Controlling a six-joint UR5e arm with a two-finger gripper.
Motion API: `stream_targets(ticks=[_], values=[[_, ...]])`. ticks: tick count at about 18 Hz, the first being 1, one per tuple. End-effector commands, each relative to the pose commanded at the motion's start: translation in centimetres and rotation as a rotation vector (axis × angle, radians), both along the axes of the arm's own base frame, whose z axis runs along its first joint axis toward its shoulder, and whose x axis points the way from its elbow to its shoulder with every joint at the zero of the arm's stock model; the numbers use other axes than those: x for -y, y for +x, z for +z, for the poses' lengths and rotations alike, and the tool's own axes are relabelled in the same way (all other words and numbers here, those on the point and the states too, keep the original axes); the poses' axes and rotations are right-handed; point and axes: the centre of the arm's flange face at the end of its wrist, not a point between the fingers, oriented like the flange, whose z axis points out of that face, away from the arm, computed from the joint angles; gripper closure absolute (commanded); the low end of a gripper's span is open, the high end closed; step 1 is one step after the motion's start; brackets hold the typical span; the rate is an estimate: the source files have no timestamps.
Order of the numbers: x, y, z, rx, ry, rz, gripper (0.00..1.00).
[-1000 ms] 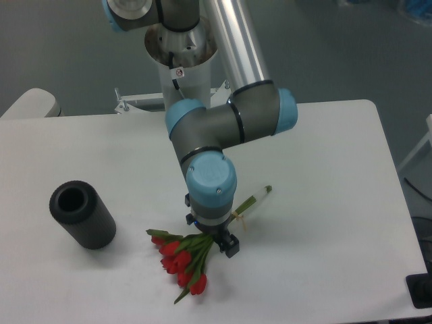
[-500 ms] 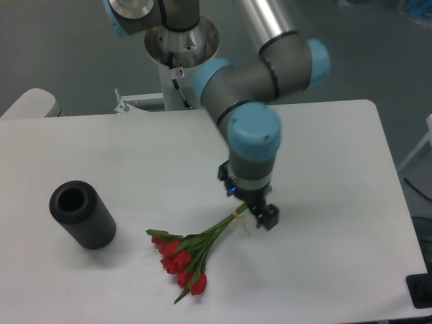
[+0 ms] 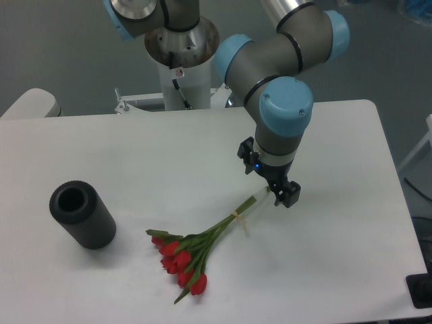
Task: Place the flowers on the table
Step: 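Raise the open gripper up and away from the tulips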
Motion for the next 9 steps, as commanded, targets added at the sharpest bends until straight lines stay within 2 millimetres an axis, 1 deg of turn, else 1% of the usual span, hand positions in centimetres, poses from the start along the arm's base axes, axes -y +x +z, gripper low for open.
stream_targets(ticks=[3,9], values=[[0.08,0.3,-0.54,0.005,-0.001,-0.005,0.0],[0.05,0.31,-0.42,0.003,0.004,-0.018,0.0]])
